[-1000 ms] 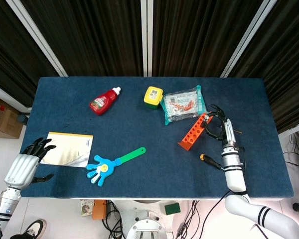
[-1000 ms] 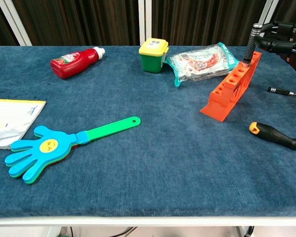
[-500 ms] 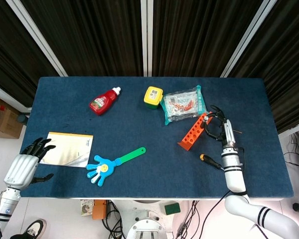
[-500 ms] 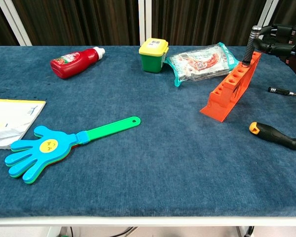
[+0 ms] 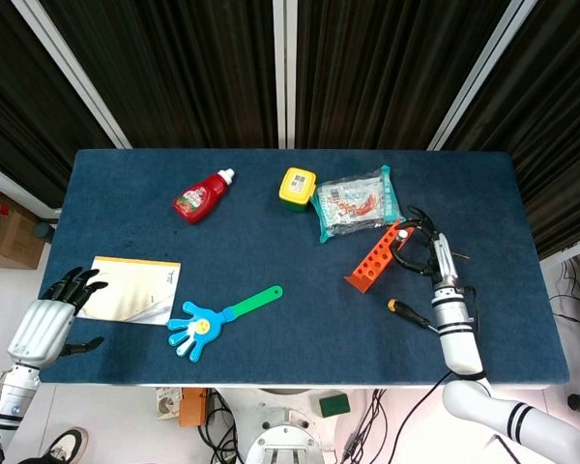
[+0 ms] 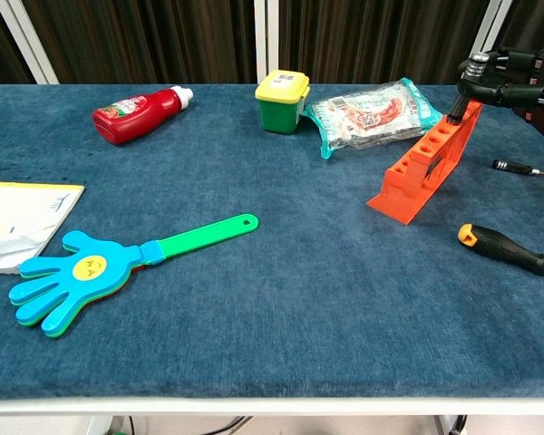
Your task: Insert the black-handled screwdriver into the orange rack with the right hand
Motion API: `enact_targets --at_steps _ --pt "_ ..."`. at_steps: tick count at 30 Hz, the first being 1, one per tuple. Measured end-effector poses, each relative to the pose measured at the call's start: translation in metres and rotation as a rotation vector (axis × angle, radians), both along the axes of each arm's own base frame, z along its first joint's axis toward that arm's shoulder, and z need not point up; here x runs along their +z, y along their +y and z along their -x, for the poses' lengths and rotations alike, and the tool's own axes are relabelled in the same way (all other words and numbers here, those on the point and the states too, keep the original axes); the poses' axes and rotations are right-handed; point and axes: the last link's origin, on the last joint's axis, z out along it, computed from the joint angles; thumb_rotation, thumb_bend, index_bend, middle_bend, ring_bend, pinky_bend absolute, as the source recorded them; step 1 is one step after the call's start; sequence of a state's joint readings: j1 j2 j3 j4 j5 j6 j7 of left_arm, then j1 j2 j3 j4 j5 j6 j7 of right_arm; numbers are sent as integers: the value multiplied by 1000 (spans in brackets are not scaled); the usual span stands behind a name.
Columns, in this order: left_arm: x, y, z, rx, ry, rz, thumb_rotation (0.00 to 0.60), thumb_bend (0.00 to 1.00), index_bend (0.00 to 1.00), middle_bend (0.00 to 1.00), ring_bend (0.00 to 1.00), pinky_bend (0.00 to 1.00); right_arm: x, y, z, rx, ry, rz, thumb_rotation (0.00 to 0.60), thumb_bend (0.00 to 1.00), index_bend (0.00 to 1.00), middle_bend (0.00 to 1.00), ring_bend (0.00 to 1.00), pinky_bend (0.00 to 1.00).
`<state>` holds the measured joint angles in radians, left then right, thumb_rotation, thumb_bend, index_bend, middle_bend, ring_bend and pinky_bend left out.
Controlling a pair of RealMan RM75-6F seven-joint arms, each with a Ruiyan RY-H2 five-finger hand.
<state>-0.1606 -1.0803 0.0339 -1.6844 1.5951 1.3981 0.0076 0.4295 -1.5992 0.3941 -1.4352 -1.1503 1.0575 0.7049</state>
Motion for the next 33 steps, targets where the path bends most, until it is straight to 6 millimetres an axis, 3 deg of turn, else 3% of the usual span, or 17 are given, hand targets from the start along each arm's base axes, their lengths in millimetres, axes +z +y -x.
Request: enact_targets --at_steps 4,7,11,16,20,27,30,33 --pt "0 0 0 -1 1 3 600 23 220 113 43 230 6 3 2 7 4 14 600 215 263 71 0 0" --pt "0 0 0 -2 1 1 600 22 221 113 43 230 15 8 4 22 16 38 600 208 120 48 0 0" --pt "0 0 -1 -4 1 0 600 22 220 113 43 230 36 20 7 62 59 111 600 208 22 15 0 0" --pt "-1 0 -2 -9 3 0 600 23 220 113 43 230 70 47 16 106 204 247 600 224 6 0 0 0" --pt "-1 -1 -3 -13 8 -8 600 23 220 113 43 230 88 75 32 84 458 305 600 229 1 0 0 0" --pt "4 -4 -3 -15 10 -42 600 22 220 113 43 230 93 127 58 3 988 223 600 230 0 0 0 0" --pt "7 -5 -2 -8 10 -60 600 22 220 113 43 230 93 145 62 -1 1114 146 600 232 0 0 0 0" --pt "10 -6 -2 -7 11 -75 600 23 220 114 43 230 94 165 61 3 1133 63 600 233 0 0 0 0"
